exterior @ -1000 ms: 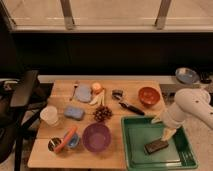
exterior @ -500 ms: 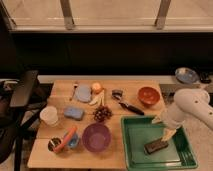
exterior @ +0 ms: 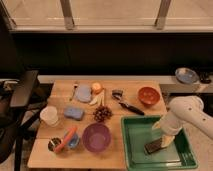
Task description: Wipe purple bowl with eraser
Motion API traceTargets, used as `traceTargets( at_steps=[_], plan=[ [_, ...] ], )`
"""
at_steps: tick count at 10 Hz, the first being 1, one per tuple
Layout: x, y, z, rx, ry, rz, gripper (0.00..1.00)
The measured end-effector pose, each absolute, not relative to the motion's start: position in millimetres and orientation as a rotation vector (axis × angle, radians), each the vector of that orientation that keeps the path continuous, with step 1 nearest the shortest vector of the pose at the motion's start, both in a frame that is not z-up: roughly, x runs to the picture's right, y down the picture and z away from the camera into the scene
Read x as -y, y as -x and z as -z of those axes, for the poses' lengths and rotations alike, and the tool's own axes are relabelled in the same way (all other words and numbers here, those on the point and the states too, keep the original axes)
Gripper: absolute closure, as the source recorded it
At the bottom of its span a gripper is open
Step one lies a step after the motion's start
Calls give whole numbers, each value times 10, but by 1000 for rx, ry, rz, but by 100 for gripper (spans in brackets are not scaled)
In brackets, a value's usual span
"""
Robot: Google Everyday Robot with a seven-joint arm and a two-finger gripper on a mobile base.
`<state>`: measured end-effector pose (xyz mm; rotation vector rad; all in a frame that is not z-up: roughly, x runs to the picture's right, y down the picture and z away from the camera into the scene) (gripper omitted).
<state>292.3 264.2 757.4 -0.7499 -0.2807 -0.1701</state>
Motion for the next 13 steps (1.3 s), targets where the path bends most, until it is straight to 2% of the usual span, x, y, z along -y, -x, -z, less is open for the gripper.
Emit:
traceTargets(
  at_steps=[6, 7, 12, 13],
  plan=[
    [-2912, -3045, -7705, 276, 787, 106, 40],
    [-2914, -3058, -7706, 267, 783, 95, 47],
    [-2864, -3181, -7651, 251, 757, 43, 96],
    [-2749, -3203, -7592, 250, 737, 37, 100]
  ],
)
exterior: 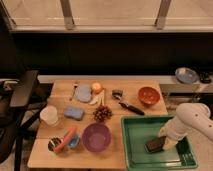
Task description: Wipe purple bowl with eraser
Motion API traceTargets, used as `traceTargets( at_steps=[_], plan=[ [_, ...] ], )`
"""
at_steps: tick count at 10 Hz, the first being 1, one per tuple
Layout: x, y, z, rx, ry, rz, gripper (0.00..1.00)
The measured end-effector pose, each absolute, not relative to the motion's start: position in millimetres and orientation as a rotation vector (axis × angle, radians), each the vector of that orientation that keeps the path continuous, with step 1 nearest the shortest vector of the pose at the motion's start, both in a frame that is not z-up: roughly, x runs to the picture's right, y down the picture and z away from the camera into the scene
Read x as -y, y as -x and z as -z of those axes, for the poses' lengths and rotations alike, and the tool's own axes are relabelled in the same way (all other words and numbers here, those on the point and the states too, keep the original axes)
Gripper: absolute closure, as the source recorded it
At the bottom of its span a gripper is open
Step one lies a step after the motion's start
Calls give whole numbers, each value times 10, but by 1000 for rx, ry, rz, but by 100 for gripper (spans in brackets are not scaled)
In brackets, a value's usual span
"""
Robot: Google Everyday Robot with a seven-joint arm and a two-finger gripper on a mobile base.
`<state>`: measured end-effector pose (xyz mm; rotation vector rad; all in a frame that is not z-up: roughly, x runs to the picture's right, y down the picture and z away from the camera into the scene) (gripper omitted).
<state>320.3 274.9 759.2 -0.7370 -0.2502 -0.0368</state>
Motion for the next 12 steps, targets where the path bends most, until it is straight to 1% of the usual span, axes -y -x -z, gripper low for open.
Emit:
traceTargets(
  at_steps=[2, 4, 7, 9, 12],
  plan=[
    [-2467, -3233, -7465, 230, 702, 35, 100],
    [-2000, -3282, -7338, 195, 663, 30, 100],
    [-1478, -3202, -7263, 186, 618, 54, 100],
    [-1390, -2885, -7285, 213, 614, 112, 100],
    [-1444, -2184, -7334, 270, 616, 217, 100]
  ],
)
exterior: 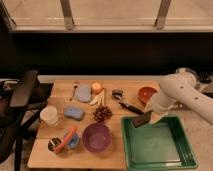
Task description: Wipe purple bowl with eraser
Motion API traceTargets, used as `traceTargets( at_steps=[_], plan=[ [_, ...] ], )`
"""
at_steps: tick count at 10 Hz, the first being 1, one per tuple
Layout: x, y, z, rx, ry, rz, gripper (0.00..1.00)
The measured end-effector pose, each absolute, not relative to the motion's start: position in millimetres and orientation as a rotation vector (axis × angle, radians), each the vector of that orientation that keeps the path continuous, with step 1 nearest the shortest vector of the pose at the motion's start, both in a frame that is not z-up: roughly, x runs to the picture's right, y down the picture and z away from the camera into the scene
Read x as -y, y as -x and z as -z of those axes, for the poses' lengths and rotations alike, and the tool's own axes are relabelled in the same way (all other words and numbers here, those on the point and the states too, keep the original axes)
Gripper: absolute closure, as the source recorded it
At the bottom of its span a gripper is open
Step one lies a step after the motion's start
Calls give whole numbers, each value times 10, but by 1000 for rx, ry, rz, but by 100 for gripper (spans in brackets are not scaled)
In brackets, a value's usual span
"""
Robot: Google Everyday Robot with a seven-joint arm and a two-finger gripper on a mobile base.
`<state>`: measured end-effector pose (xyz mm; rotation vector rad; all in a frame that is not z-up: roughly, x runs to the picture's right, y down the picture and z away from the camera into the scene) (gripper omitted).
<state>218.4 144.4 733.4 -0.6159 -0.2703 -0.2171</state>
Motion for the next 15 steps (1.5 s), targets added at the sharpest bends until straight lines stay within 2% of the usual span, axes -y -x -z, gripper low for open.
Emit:
traceTargets(
  at_steps=[9, 15],
  plan=[
    [-1413, -1991, -7259, 305, 574, 241, 100],
    [-1370, -813, -7244, 431, 509, 307, 100]
  ],
)
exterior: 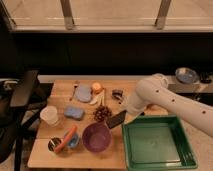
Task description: Wipe purple bowl with eraser
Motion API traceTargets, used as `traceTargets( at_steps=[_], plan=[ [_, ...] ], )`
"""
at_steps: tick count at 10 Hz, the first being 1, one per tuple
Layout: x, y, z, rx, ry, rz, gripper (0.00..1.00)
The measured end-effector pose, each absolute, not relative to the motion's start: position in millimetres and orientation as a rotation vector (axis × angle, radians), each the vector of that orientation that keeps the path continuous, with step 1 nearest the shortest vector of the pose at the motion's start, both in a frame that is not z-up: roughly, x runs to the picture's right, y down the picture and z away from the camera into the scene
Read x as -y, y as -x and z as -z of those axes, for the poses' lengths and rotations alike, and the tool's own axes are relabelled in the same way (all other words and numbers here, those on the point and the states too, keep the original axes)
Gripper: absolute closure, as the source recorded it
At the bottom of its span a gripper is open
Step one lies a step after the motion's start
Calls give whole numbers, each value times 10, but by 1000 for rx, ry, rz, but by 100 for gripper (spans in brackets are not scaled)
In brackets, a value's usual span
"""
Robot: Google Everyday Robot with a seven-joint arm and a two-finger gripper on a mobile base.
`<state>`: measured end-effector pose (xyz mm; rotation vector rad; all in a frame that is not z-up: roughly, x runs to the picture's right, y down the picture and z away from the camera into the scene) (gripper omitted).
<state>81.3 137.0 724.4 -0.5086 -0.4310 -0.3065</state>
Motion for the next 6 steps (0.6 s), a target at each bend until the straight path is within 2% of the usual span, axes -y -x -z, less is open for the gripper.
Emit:
traceTargets(
  at_steps=[6],
  plan=[
    [-1819, -269, -7205, 499, 533, 459, 100]
  ],
)
